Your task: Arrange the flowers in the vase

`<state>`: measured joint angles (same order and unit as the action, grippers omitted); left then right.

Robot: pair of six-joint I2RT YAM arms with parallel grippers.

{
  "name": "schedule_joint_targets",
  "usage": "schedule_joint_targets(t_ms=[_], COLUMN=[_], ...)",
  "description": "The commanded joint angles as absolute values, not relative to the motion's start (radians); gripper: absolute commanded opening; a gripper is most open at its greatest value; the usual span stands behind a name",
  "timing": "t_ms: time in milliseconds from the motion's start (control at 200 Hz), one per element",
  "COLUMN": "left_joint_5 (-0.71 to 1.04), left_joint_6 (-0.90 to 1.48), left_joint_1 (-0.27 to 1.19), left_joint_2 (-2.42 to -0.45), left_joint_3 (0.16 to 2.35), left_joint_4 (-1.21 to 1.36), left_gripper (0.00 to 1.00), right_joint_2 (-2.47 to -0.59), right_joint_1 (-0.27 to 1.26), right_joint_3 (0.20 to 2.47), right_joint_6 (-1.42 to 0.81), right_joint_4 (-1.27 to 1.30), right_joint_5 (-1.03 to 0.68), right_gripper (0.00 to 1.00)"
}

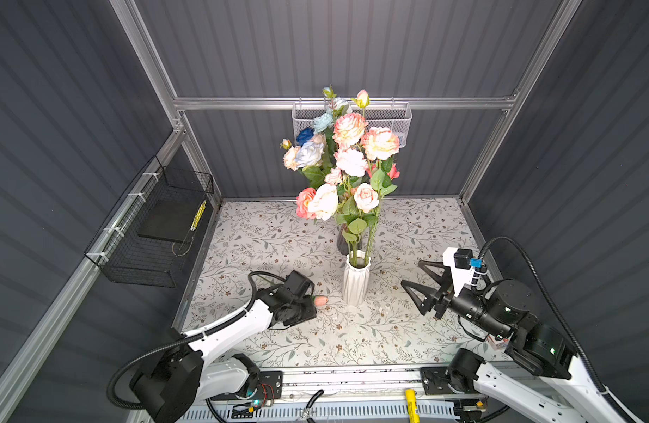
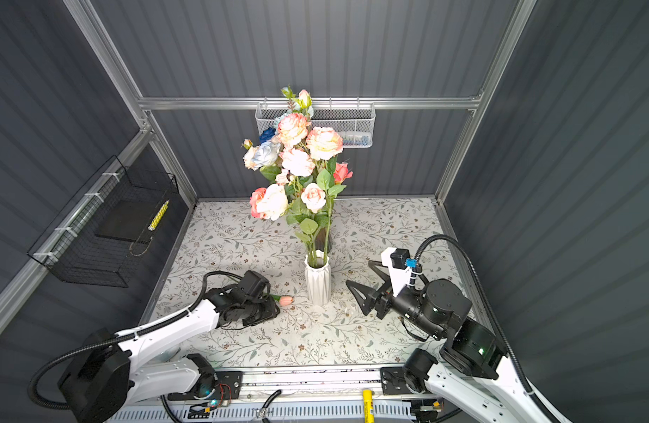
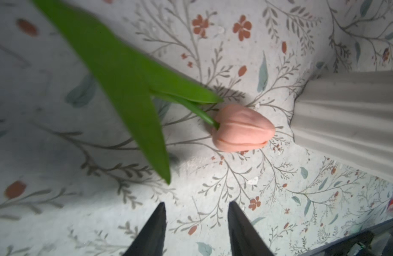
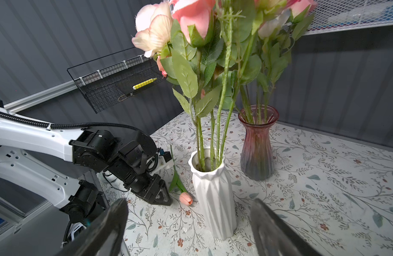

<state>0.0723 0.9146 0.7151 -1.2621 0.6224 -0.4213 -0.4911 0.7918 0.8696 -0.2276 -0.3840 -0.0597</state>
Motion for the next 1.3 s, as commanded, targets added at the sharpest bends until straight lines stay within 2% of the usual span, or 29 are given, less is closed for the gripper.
schedule_joint_targets(t_ms=[0, 65, 195, 345, 530, 740, 865, 1055, 1296], left_joint_5=[0.107, 0.09, 0.052, 0.075, -0.013, -0.042, -0.072, -0.057, -0.104], left_joint_6=[0.91, 0.888, 0.83, 0.783, 0.682, 0.655, 0.627, 0.663, 0.645], left_joint_1=[0.723, 0.724, 0.703, 0.588, 0.468, 0.293, 0.257, 0.111, 0.018], left_joint_2=[-1.338, -1.385, -1.503, -1.664, -1.771, -1.79, -1.692, -1.633, -1.683], left_joint_3=[0.654, 0.675, 0.744, 0.824, 1.001, 1.168, 1.125, 1.006, 1.014], left_joint_4=[-0.345, -0.326, -0.272, -0.163, -0.131, -0.155, -0.174, -0.114, -0.143], left_gripper=[0.34, 0.29, 0.24, 0.21, 0.2, 0.35, 0.57, 0.58, 0.56], right_joint_2=[-0.478, -0.477, -0.465, -0.454, -0.451, -0.454, -0.445, -0.445, -0.433], right_joint_1=[0.785, 0.786, 0.786, 0.785, 0.784, 0.784, 0.784, 0.784, 0.784], right_joint_3=[0.868, 0.868, 0.868, 0.873, 0.879, 0.887, 0.881, 0.865, 0.868], right_joint_6=[-0.231, -0.232, -0.233, -0.236, -0.237, -0.238, -0.236, -0.236, -0.242], right_joint_4=[-0.367, -0.37, -0.37, -0.377, -0.383, -0.383, -0.383, -0.371, -0.379], right_joint_5=[-0.057, -0.056, -0.055, -0.052, -0.047, -0.054, -0.056, -0.065, -0.068], right_gripper=[0.87, 0.87, 0.87, 0.87, 0.87, 0.87, 0.87, 0.87, 0.87])
